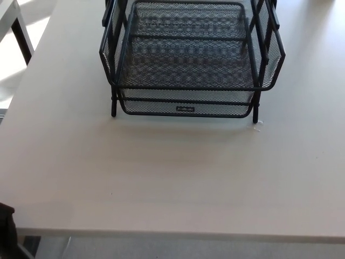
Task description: The robot uses its right hand to grab the drawer kept on the middle of the desk and pull it out towards the robot
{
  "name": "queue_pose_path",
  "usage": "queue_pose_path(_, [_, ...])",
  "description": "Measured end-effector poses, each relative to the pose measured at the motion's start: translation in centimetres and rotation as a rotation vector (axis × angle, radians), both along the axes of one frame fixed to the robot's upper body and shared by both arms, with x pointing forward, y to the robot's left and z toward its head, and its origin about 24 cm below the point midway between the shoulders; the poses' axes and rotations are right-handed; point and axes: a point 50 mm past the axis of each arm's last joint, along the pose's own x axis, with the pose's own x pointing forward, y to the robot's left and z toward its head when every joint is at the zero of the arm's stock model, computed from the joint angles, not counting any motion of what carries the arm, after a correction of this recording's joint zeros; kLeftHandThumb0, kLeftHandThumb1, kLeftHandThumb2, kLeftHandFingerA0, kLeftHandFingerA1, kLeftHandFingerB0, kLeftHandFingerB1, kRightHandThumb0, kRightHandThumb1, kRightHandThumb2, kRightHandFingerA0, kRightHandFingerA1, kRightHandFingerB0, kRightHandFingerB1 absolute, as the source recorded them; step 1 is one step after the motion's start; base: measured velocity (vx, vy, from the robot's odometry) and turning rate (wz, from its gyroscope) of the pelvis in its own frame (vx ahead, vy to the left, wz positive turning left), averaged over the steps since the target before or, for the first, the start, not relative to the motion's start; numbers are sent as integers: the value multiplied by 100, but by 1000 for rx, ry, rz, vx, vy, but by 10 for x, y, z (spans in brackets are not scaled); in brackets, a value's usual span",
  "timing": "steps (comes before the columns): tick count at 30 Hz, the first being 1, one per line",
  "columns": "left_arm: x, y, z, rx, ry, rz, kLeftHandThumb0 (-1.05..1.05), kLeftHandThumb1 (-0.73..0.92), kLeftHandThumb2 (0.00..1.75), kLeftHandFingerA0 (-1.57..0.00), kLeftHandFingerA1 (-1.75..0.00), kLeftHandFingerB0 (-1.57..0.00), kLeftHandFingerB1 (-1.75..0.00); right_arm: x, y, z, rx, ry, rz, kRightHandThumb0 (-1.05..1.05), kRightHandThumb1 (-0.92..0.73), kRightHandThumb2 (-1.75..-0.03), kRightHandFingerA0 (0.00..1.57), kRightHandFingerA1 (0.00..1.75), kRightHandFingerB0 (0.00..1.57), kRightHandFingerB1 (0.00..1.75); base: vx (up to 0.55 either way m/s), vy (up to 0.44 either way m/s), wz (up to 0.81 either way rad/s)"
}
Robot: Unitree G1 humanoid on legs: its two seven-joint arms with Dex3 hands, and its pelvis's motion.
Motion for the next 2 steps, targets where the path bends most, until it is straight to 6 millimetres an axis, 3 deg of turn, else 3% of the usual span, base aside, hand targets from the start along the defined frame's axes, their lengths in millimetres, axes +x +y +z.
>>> queue_pose_path(2, [0,0,0,0,0,0,-13,50,64,-75,-130,-73,-113,0,0,0,-1,-3,0,-89,-74,-63,18,42,15,36,0,0,0])
